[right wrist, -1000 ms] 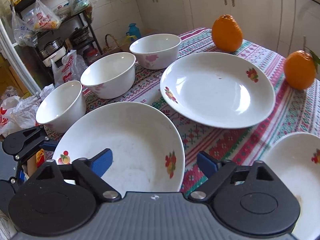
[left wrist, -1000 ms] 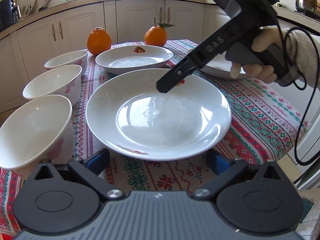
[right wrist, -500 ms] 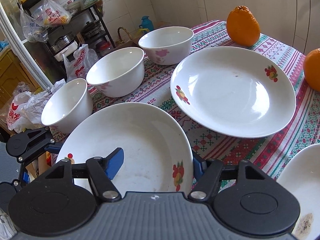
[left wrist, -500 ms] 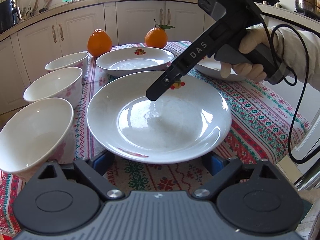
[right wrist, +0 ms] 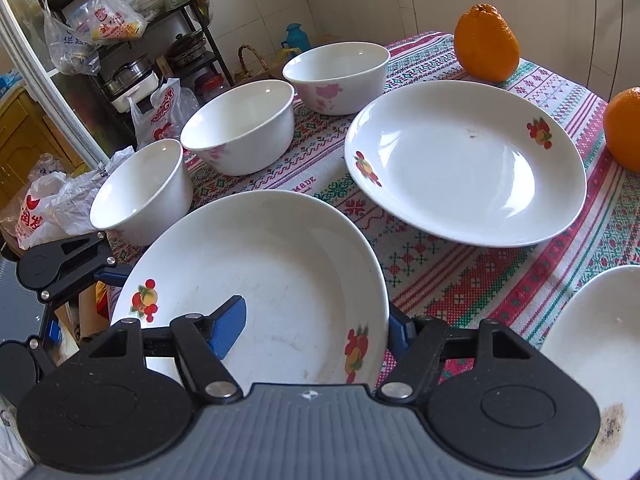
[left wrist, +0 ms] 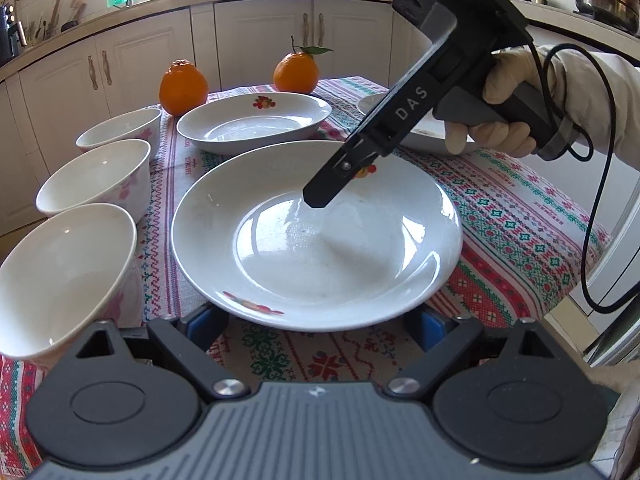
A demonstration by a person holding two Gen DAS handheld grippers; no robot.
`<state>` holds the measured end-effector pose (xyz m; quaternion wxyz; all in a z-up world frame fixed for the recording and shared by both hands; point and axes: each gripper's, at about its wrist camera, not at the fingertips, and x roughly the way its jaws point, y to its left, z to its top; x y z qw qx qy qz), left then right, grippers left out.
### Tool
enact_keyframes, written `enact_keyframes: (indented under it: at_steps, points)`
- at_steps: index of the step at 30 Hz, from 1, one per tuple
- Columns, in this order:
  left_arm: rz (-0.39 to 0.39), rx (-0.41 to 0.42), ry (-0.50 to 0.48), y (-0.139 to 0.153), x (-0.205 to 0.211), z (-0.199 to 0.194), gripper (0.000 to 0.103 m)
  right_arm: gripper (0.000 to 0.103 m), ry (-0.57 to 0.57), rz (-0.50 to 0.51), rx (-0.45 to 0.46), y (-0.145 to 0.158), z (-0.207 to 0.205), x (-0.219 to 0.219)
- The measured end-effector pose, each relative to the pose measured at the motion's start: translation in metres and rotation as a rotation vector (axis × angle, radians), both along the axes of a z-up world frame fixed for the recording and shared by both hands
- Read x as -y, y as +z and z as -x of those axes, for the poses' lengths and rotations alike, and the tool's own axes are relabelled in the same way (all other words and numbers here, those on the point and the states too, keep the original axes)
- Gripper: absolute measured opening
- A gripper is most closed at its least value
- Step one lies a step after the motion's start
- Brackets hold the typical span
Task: Organize plates and bowls
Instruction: 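Grasp the fruit-decal plate rim with the right gripper and lift it, then carry the plate with the right gripper, lower it onto the stained plate, release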
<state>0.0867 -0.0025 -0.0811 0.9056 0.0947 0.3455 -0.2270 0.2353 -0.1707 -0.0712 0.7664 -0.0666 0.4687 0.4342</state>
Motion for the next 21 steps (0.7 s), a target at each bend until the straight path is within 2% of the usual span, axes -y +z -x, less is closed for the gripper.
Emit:
enact_keyframes:
  at_steps: [6,13,21]
  points:
    - [0.003,-0.003,-0.004,0.000,-0.001,0.000,0.093,0.077,-0.015,-0.015,-0.004,0.000,-0.005,-0.005]
    - [-0.028,-0.011,-0.036,0.004,0.003,0.000,0.092,0.077,-0.030,-0.025,0.009,0.008,0.006,0.003]
    - [-0.044,0.019,-0.094,0.021,0.014,-0.003,0.092,0.077,-0.073,-0.030,0.042,0.022,0.013,0.023]
